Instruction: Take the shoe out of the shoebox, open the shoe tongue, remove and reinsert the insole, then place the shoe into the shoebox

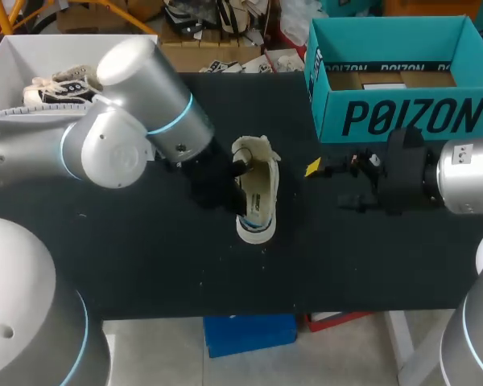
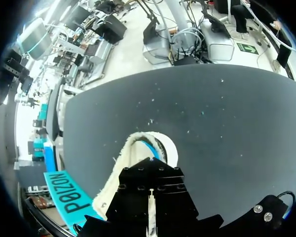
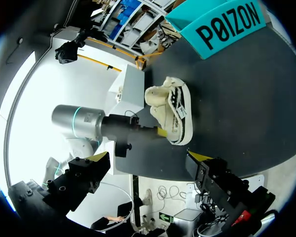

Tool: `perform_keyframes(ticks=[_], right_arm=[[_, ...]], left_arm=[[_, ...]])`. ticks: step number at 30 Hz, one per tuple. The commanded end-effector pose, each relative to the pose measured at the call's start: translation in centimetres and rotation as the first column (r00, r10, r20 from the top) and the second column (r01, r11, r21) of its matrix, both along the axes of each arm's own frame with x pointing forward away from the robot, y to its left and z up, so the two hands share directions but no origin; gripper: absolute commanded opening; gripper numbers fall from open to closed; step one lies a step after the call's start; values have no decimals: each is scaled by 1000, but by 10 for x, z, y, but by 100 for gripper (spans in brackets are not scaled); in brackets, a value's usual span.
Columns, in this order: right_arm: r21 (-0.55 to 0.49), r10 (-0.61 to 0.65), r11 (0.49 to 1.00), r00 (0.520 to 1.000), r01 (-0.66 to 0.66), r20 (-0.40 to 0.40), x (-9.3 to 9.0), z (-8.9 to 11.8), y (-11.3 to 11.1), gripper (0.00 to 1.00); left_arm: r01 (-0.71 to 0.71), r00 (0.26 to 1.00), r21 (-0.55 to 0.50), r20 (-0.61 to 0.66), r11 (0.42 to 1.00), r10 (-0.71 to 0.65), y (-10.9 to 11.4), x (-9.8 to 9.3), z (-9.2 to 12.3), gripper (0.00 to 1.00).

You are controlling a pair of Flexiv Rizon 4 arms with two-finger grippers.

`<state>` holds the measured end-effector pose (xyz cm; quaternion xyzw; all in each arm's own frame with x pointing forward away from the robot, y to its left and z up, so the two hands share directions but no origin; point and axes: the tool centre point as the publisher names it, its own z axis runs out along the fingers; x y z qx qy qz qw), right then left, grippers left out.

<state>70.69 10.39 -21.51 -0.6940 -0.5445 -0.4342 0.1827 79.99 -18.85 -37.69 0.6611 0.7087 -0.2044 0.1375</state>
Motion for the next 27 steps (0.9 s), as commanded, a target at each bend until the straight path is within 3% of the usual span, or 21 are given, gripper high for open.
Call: perform_keyframes(ticks=[1, 27], right_arm=[[-1, 0, 1000, 1000, 0, -1, 0, 0, 0, 100], [-1, 0, 1000, 1000, 0, -1, 0, 0, 0, 100]], left_arm=[[-3, 1000, 26, -3, 1000, 3, -5, 3, -6, 0], [59, 998, 180, 8, 982, -62, -20, 9, -41, 0]])
